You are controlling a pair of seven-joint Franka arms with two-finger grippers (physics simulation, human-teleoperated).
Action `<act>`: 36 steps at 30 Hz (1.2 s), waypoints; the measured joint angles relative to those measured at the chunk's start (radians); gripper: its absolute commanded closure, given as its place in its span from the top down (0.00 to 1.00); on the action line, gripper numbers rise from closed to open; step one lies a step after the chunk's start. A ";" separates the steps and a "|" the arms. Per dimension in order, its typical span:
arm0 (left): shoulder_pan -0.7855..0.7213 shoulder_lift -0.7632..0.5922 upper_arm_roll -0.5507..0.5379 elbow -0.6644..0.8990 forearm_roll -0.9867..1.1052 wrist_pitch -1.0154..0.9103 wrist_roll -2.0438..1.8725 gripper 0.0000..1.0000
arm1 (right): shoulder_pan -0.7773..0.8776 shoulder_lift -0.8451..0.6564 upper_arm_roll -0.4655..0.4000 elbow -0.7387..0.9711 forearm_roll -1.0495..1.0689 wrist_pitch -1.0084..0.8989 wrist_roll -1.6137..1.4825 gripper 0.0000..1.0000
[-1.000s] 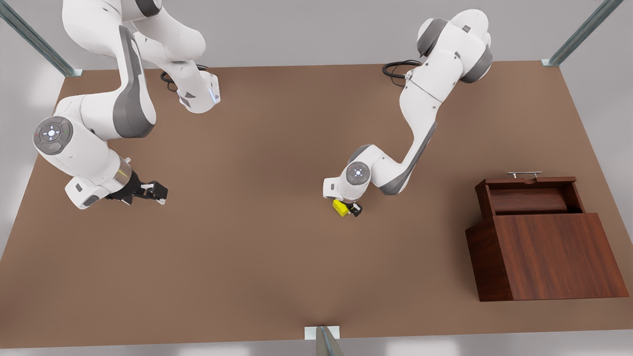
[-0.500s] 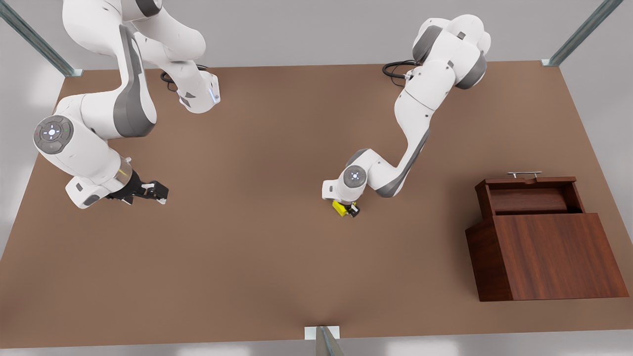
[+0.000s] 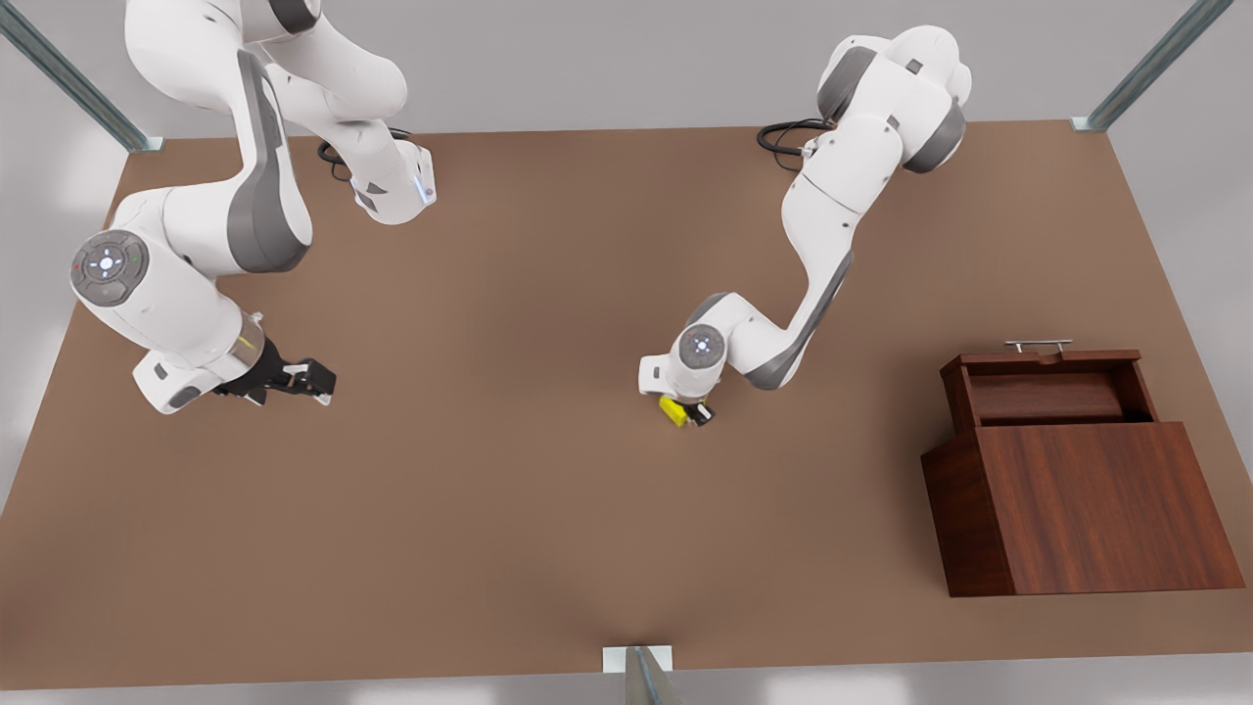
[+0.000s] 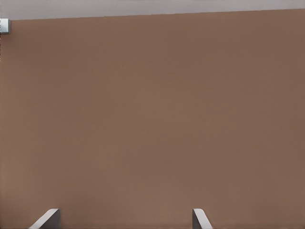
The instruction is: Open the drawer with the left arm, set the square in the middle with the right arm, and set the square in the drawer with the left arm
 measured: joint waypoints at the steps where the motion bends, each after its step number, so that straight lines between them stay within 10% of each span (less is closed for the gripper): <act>1: 0.001 -0.003 0.000 0.000 -0.001 0.000 0.000 0.67 | 0.000 0.000 0.000 -0.001 0.001 0.000 0.000 1.00; 9: 0.012 -0.048 0.000 -0.013 -0.003 -0.012 0.001 0.67 | -0.001 0.003 0.000 -0.001 0.001 0.002 -0.001 1.00; 22: 0.430 -0.569 0.149 -0.128 -0.115 -0.445 -0.363 0.68 | 0.000 0.008 -0.001 -0.001 0.001 -0.001 -0.002 1.00; 36: 0.759 -0.572 0.153 -0.193 -0.121 -0.468 -0.097 0.68 | -0.003 0.009 0.000 -0.005 0.001 0.001 -0.009 1.00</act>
